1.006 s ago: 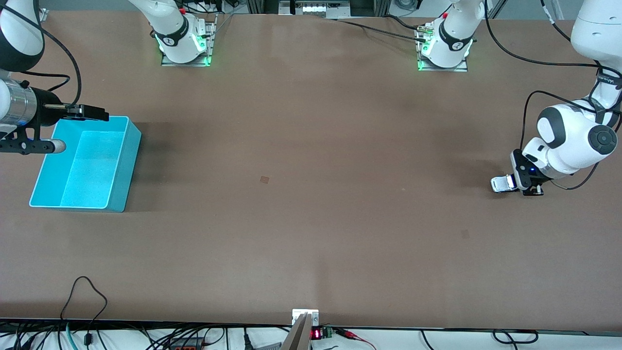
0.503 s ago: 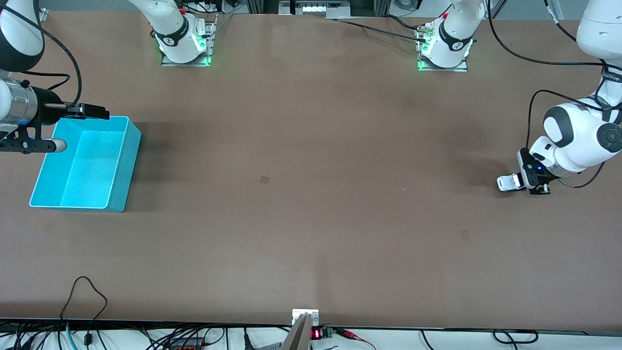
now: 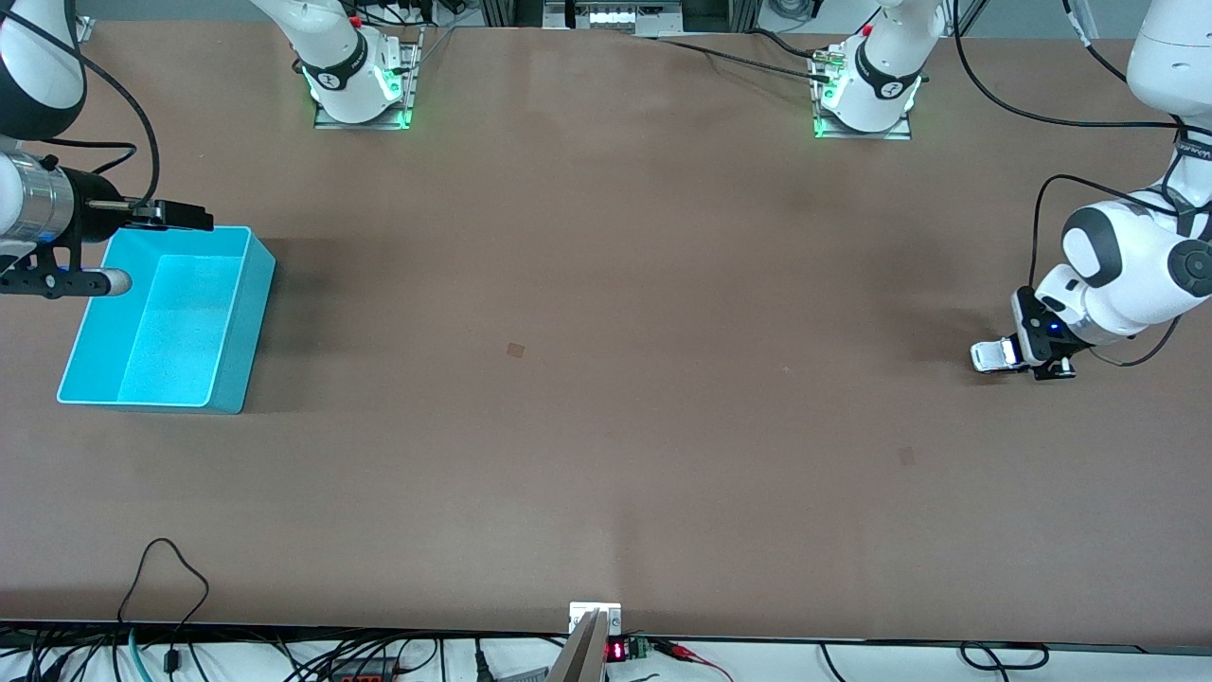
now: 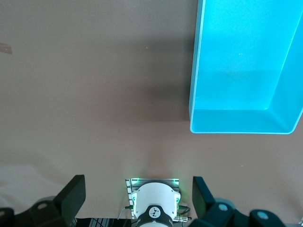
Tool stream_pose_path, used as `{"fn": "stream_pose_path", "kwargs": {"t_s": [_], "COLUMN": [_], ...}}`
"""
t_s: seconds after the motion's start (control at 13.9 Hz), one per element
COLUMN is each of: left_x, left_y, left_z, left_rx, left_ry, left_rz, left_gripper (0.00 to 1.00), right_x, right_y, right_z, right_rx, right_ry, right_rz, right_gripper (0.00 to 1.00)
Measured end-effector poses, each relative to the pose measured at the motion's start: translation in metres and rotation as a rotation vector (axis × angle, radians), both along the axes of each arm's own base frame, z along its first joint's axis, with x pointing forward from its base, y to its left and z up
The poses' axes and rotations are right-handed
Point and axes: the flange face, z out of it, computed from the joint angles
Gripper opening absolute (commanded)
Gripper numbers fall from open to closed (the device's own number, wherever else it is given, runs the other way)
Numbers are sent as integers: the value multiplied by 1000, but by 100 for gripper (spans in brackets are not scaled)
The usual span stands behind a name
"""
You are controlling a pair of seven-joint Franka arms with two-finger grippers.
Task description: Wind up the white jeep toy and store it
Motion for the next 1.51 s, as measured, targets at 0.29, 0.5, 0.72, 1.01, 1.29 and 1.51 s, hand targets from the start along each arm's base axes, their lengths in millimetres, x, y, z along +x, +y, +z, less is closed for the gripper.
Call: {"fn": "stream_pose_path", "kwargs": {"t_s": [0.29,0.5,0.72,1.01,1.29,1.51], "left_x": [23,25,28,32,33,33], "left_y": [-54,-91,-122,-163,-185,-188], "left_z": [71,129,145,151,166,168], "left_rx": [-27,-15,-13,-30,-115,-174], "left_ry": [33,37,24,10,-27,-30], "left_rz": [-99,-164,-218,-273,-221,-79], "left_gripper": [100,100,100,100,100,100], "right_x": [0,0,0,0,0,0], "right_y": [0,0,0,0,0,0], "right_z": [0,0,0,0,0,0], "right_rx": [0,0,0,0,0,0], "right_ry": [1,1,1,2,2,2], "right_rz": [0,0,0,0,0,0], "right_gripper": [100,100,100,100,100,100]}}
